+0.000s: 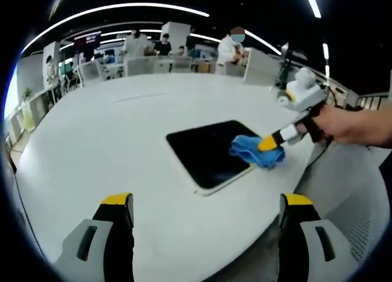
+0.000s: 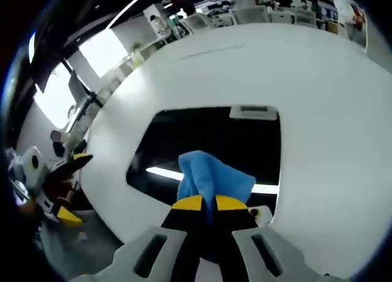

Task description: Wipe the mirror surface with the cleaning cloth until all visible marks leave the cleaned area.

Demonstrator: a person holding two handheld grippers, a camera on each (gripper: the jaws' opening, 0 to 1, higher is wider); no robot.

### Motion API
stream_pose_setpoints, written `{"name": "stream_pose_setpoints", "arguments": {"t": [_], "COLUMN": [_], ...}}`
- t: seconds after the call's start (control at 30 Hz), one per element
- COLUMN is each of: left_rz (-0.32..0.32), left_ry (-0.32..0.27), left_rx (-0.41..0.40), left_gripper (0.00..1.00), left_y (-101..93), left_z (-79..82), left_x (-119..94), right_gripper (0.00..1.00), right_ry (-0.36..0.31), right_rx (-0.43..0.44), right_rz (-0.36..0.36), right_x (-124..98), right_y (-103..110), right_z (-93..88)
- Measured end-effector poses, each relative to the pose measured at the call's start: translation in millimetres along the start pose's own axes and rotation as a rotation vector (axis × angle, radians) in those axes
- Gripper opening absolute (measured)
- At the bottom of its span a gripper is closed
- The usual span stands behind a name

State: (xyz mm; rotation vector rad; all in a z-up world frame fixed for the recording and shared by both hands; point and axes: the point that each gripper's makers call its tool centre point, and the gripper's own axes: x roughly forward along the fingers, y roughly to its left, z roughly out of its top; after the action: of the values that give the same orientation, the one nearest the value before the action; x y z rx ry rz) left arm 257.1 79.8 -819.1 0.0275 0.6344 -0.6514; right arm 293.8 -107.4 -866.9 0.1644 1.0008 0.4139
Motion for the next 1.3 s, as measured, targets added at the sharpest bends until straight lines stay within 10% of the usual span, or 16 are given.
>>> {"name": "stream_pose_setpoints", "arguments": {"t": [0.4, 0.5, 1.3], "left_rz": [0.021, 0.059, 0.042], "left_ry": [-0.005, -0.082, -0.052], "left_rx": [0.019, 0.078, 0.053], "left_gripper": [0.99, 0.99, 0.99], "left_y": [3.2, 7.4, 4.0], "left_z": [2.1, 19.3, 14.0], "left_x": [-1.1, -6.1, -3.4], "right_gripper": [0.00, 0.00, 0.00], "right_ry": [0.011, -0.012, -0.024], "right_rx": [-0.003, -0.029, -0.004], "right_rz": [0.033, 0.046, 0.057], "right_x": [-2.9, -3.2, -8.3], "right_y": [3.5, 3.2, -5.4], "right_z": [-7.0, -7.5, -7.6]}}
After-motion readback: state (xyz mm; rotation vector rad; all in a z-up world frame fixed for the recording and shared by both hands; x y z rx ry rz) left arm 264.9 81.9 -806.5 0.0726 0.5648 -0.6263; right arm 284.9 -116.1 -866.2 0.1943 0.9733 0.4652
